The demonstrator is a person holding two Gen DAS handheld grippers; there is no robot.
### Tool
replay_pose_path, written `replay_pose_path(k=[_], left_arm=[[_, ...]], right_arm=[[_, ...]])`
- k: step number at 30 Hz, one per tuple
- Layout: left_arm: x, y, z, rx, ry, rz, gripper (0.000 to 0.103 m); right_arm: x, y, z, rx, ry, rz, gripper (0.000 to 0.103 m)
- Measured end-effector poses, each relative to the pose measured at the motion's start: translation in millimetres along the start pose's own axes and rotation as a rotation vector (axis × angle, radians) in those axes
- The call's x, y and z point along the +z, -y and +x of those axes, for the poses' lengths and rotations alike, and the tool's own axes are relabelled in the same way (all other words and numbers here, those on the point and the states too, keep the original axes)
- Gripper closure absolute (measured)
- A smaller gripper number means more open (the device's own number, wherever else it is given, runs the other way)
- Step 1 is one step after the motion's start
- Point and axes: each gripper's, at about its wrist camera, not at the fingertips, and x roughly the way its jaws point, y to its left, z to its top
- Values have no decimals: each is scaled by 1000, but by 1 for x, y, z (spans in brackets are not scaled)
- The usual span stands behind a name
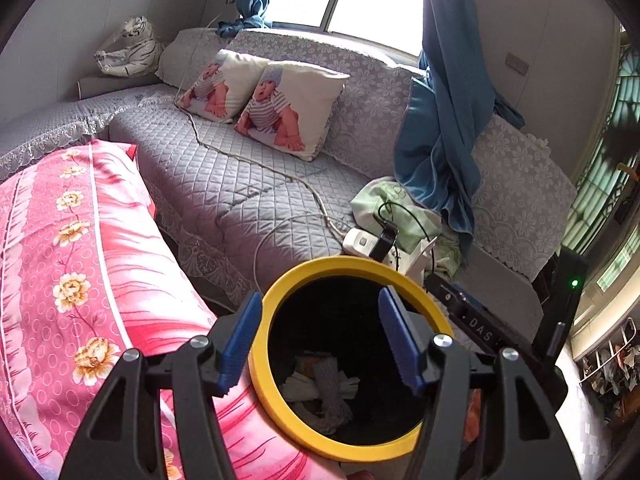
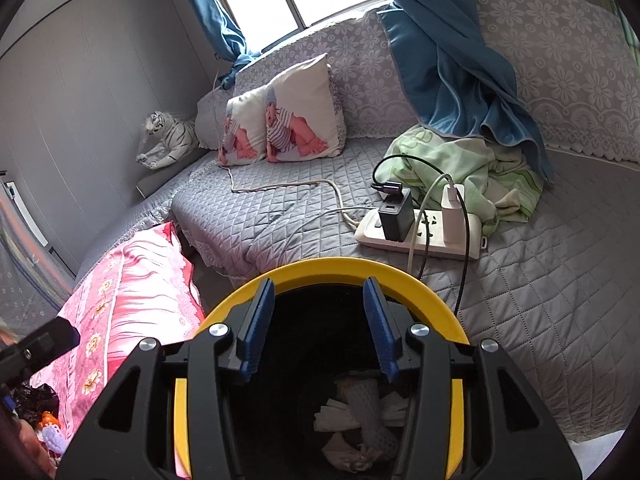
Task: Collect trash
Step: 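Open both tools to drop the cloth and foil packet into the bin, then move both open tools back over the remaining trash on the bed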
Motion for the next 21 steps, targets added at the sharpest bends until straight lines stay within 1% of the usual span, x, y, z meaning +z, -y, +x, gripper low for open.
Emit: replay_pose_path(k=[3, 5, 7, 9, 10, 11, 13, 15, 16, 17, 19, 20, 21], left_arm=[[6, -3, -32, -12, 59, -15, 45], [8, -5, -52, -2, 85, -16, 45], [7, -9, -72, 36, 108, 0, 45], [3, -16, -94, 79, 141, 12, 44], [0, -21, -105, 89, 154, 9, 41], [-2, -27, -116, 97, 165, -1, 38], [-9, -41, -139, 119, 185, -23, 35], [-17, -53, -160, 170, 208, -17, 29], [-22, -59, -172, 206, 221, -20, 25], [-28, -66, -183, 227, 234, -26, 23], [-40, -82, -205, 273, 251, -34, 20], [-47, -89, -216, 304, 263, -39, 17], [-53, -95, -226, 336, 278, -43, 15]], right_arm=[[1, -18, -10, 50, 11, -34, 59], [0, -33, -17, 91, 20, -62, 59], [-3, -49, -24, 144, 25, -96, 58], [-8, -67, -30, 202, 24, -138, 54], [-8, -67, -30, 202, 24, -138, 54], [-12, -77, -32, 235, 20, -161, 53], [-21, -97, -36, 298, 8, -211, 52], [-31, -118, -40, 363, -6, -261, 48], [-40, -137, -44, 425, -24, -305, 47], [-40, -137, -44, 425, -24, -305, 46], [-49, -155, -50, 472, -29, -354, 43], [-58, -172, -57, 511, -26, -408, 40], [-58, -172, -57, 511, -26, -408, 38]])
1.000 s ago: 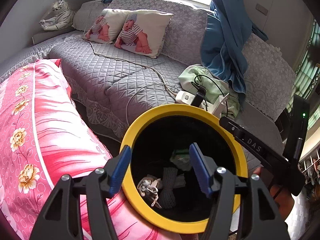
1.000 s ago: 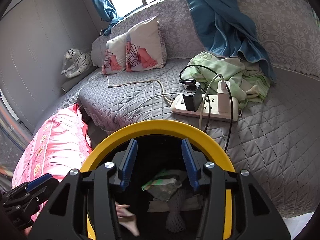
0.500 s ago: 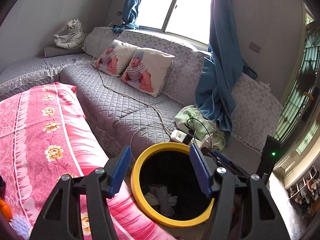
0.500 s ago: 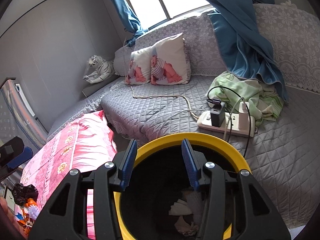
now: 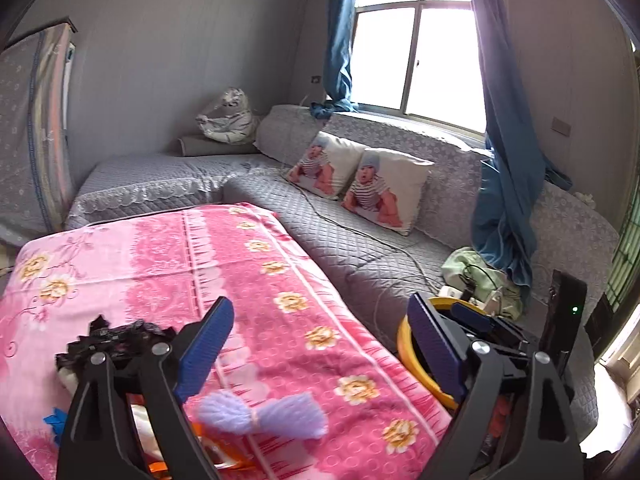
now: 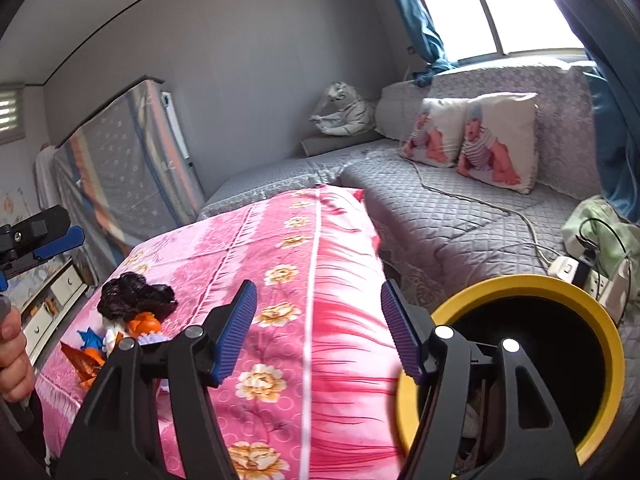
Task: Collect trash
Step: 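Move both open tools back over the remaining trash on the bed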
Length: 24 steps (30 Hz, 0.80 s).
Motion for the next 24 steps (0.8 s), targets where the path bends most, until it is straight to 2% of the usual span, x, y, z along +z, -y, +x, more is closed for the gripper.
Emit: replay_pose_path(k=[5, 10, 18, 24], left_arm=[[-23, -46, -38, 157, 41, -7, 8], [-50, -83, -57, 249, 17, -52, 8], [-100, -115, -68, 250, -31, -113, 8], [-115, -119, -62, 229, -59, -98, 8]], right_arm=[[-5, -39, 8, 93, -28, -94, 33], [-17, -70, 13, 144, -63, -183, 31], [-41, -101, 24, 229, -127, -304, 31], [-49, -112, 36, 259, -164, -332, 31]])
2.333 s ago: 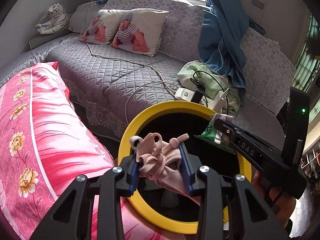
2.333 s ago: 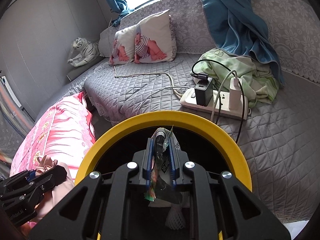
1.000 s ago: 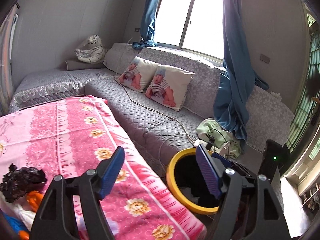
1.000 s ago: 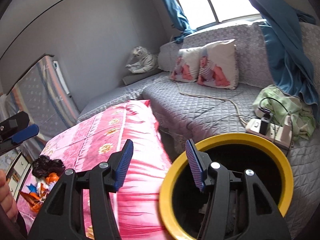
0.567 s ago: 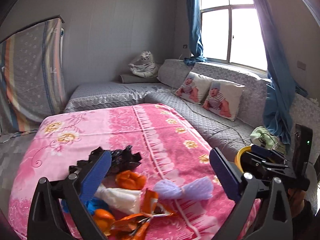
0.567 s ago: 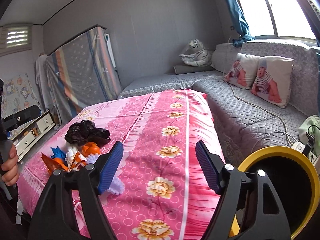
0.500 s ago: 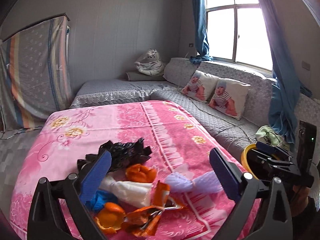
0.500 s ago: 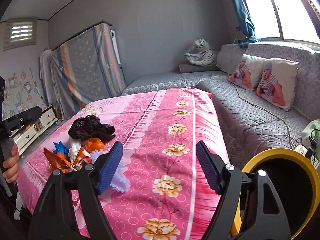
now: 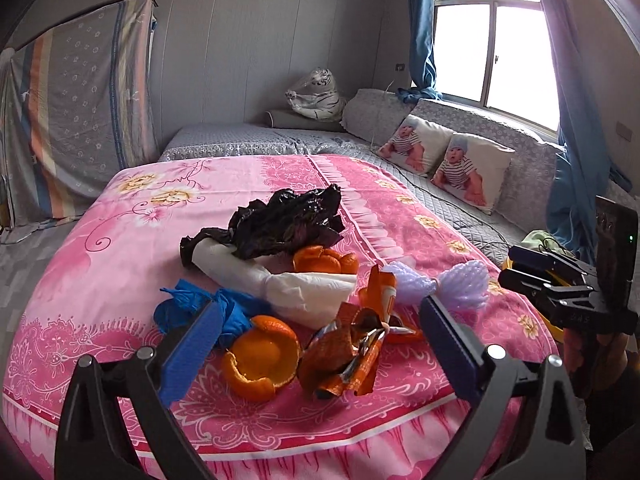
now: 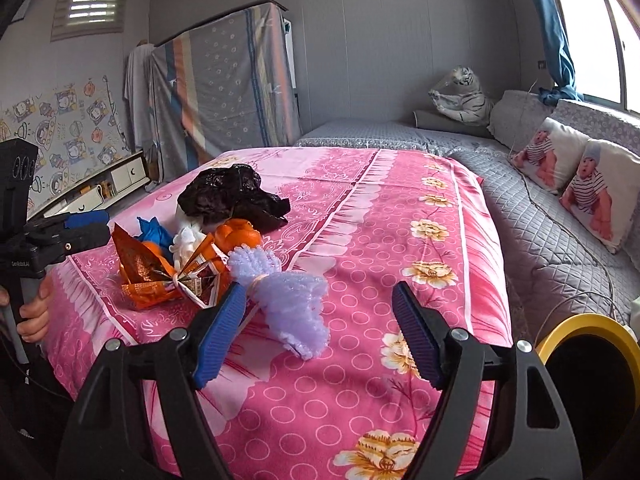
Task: Collect trash
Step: 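Move both open tools back over the remaining trash on the bed, then grasp the orange snack wrapper with the left tool while the right tool grasps the purple mesh puff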
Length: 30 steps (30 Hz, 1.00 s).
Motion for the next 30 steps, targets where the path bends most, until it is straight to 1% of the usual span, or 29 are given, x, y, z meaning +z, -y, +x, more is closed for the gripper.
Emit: replay_pose_path(k=[5, 10, 13, 17, 22, 28, 30], left_arm=[[-3, 2, 5, -37, -8, 8, 8], [-4, 8, 13, -50, -19, 41, 8], [-5, 8, 20, -51, -43, 44, 8], [-3, 2, 28, -80, -68, 17, 8], [-2, 2, 36, -81, -85, 26, 9], [-2, 5, 45, -83, -112, 47, 15], [-2, 4, 48, -91, -123, 45, 18]], right_arm=[[-1, -3, 9, 14, -13, -15, 31], [-1, -5, 22, 27, -39, -29, 31], [0, -1, 31, 47, -59, 1, 31], [0, 4, 42, 60, -82, 29, 31], [1, 3, 49, 79, -98, 32, 31], [1, 5, 58, 90, -130, 41, 33], [1, 5, 60, 89, -137, 41, 35]])
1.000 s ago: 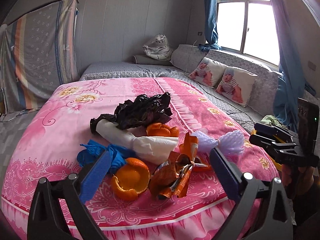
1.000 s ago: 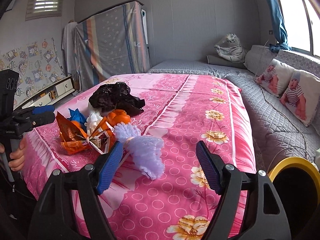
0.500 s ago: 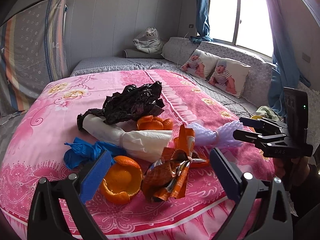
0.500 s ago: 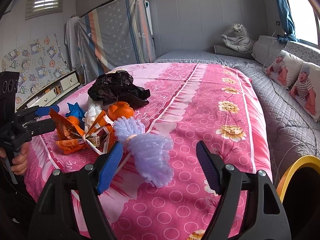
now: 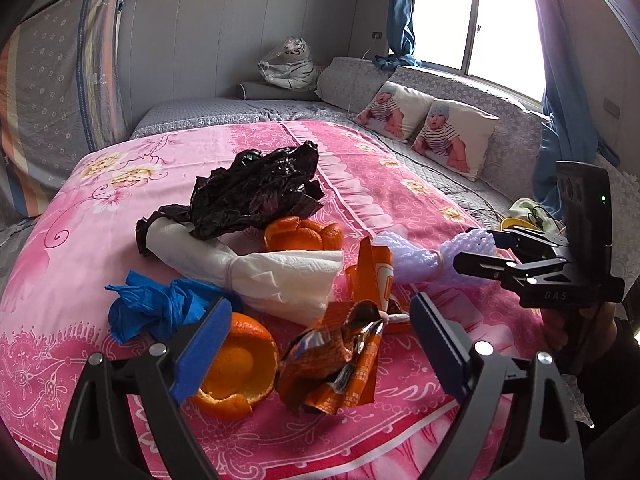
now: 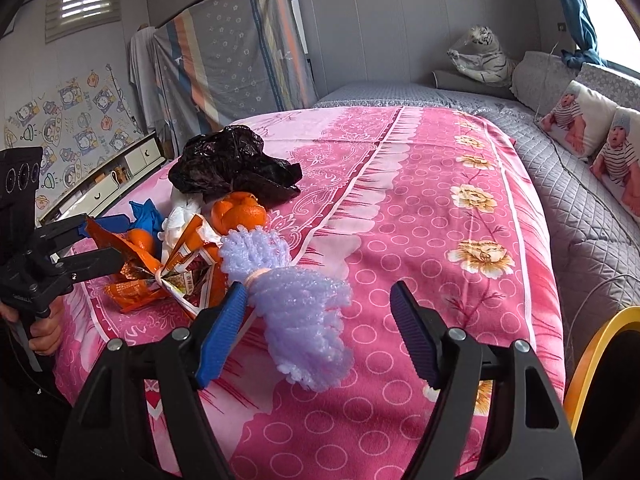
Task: Collect trash
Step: 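Grasp the orange snack wrapper with the left tool while the right tool grasps the purple mesh puff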
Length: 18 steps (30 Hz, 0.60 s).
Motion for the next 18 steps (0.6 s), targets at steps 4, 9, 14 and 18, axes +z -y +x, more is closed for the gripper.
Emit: replay_pose_path(k=[4, 9, 14, 18], left_arm=[[0, -1, 4, 1, -15, 3, 32], [-2, -1, 9, -1, -40, 9, 46], [-6, 9, 9, -3, -52, 60, 59], [-8, 15, 9, -22, -62, 80, 71]], right_arm=[[0, 0, 3, 5, -12, 1, 41], [0, 0, 4, 12, -19, 4, 48], [0, -1, 5, 17, -27, -1, 57], [1, -1, 6, 22, -35, 3, 68]])
